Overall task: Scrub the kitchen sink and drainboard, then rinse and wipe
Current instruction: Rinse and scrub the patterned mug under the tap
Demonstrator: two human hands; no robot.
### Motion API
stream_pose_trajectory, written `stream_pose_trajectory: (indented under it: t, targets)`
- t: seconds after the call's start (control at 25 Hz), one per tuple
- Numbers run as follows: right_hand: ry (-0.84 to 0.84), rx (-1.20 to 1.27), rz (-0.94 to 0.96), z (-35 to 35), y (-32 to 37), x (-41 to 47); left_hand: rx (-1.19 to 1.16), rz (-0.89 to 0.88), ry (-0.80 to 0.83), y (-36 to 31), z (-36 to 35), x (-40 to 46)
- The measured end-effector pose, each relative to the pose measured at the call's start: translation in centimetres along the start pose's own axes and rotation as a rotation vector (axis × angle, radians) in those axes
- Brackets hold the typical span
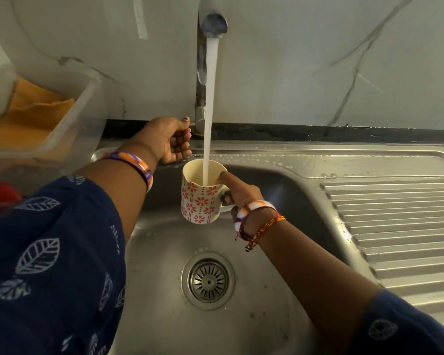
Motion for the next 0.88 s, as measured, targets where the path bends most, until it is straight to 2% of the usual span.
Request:
stream_pose_trajectory:
  t: [0.28, 0.88]
  targets:
    - [0.024, 0.063, -0.056, -0.16, 0.37, -0.49, -0.007, -0.005, -0.025, -0.01, 0.11, 0.24]
    - [0.027, 0.038, -0.01, -0.05, -0.11, -0.33, 0.009, -0.024, -0.035, 0.01, 0.04, 0.11]
Point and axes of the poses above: each hand's wrist, its own x-axis towards the middle knuckle, its own z-axis out of the back of the hand, y = z × x, the point moved 2 cm from there along x, towards the middle knuckle, and after that the axes turned 3 degrees about z, right-handed, at the moved point
